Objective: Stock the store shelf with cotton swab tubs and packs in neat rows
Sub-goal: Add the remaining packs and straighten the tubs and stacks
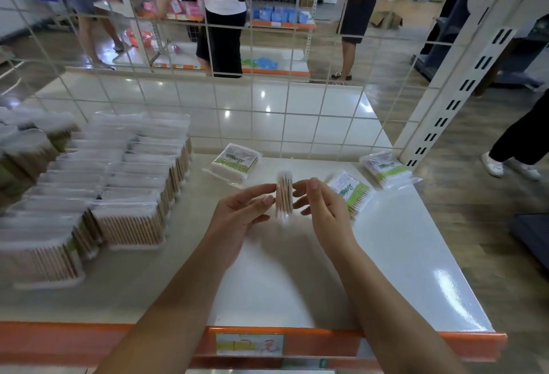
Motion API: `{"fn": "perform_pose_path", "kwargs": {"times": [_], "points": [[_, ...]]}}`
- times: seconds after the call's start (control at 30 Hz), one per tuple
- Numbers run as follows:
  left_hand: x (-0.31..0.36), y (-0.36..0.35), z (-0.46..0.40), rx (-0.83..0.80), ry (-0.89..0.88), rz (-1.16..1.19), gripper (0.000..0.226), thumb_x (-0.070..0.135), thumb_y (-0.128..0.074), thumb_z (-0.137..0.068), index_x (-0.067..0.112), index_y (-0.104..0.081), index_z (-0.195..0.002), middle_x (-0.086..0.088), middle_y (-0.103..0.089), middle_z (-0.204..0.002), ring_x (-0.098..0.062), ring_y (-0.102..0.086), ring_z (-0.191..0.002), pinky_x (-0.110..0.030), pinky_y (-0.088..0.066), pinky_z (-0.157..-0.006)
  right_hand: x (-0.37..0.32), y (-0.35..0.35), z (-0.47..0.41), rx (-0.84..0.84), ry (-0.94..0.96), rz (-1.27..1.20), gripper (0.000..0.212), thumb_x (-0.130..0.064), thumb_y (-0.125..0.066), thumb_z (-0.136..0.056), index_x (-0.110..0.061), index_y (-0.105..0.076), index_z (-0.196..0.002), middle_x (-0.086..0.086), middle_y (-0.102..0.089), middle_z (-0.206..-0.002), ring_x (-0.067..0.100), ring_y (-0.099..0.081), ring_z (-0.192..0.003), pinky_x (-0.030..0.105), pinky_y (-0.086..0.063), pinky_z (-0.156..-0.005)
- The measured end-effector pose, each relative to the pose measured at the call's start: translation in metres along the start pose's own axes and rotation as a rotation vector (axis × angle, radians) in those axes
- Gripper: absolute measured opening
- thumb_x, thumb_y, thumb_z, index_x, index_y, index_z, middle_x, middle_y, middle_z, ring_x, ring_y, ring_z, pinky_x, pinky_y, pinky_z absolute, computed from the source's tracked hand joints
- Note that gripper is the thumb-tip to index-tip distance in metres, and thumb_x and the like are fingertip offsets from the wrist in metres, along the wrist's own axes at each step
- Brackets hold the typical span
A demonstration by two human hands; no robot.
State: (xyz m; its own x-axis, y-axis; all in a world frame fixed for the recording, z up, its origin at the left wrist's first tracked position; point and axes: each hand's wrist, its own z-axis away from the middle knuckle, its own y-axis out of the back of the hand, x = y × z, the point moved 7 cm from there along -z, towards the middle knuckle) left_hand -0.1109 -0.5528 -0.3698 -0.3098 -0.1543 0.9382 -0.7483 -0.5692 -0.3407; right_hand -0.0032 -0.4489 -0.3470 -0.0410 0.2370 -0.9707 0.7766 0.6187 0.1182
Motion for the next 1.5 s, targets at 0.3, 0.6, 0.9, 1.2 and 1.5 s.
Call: {"fn": "perform_pose_path", "kwargs": {"times": [0.3, 0.6, 0.9, 1.2, 1.5], "points": [[0.008, -0.013, 0.008, -0.066, -0.094, -0.005, 0.022, 0.003, -0.068, -0.068, 0.001, -0.073, -0.089, -0.013, -0.067, -0.099, -0.02, -0.064, -0.09, -0.024, -0.049, -0.076, -0.003, 0.0, 0.005, -0.034, -0.09, 0.018, 0.042, -0.035, -0.079, -0.065, -0.011, -0.049, -0.082, -0.003, -0.056, -0.074, 0.008, -0.056, -0.057, 0.026, -0.047, -0.052], [0.045, 0.0, 0.016, 0.044, -0.212, -0.432, 0.028, 0.002, -0.069, -0.078, 0.029, -0.069, -0.083, 0.015, -0.069, -0.079, -0.001, -0.061, -0.075, -0.018, -0.048, -0.072, -0.011, 0.002, -0.004, -0.034, -0.152, -0.078, 0.029, -0.003, -0.074, -0.07, -0.02, -0.057, -0.087, 0.002, -0.06, -0.077, 0.018, -0.059, -0.077, 0.038, -0.049, -0.072], [0.121, 0.034, 0.053, -0.003, -0.662, -1.107, 0.031, 0.031, -0.053, -0.082, 0.013, -0.069, -0.102, 0.003, -0.066, -0.102, -0.006, -0.053, -0.099, -0.007, -0.033, -0.09, -0.042, -0.032, 0.017, -0.067, -0.06, -0.209, 0.029, -0.001, -0.069, -0.063, -0.013, -0.057, -0.087, -0.012, -0.064, -0.067, 0.004, -0.06, -0.068, 0.02, -0.051, -0.061], [0.174, 0.107, 0.078, 0.081, -0.72, -1.365, 0.038, 0.03, -0.047, -0.085, 0.006, -0.068, -0.104, -0.007, -0.067, -0.1, -0.011, -0.049, -0.099, -0.023, -0.041, -0.085, -0.066, -0.098, 0.035, -0.132, 0.01, -0.243, 0.029, -0.006, -0.067, -0.065, -0.026, -0.065, -0.086, -0.005, -0.068, -0.078, 0.014, -0.065, -0.081, 0.031, -0.055, -0.068], [0.179, 0.177, 0.097, 0.188, -0.697, -1.459, 0.037, 0.029, -0.045, -0.086, 0.003, -0.07, -0.095, -0.01, -0.068, -0.091, -0.012, -0.05, -0.091, -0.018, -0.036, -0.08, -0.066, -0.169, 0.056, -0.105, 0.088, 0.04, 0.033, -0.035, -0.074, -0.063, -0.028, -0.057, -0.091, -0.014, -0.068, -0.077, 0.006, -0.064, -0.07, 0.026, -0.056, -0.062]]}}
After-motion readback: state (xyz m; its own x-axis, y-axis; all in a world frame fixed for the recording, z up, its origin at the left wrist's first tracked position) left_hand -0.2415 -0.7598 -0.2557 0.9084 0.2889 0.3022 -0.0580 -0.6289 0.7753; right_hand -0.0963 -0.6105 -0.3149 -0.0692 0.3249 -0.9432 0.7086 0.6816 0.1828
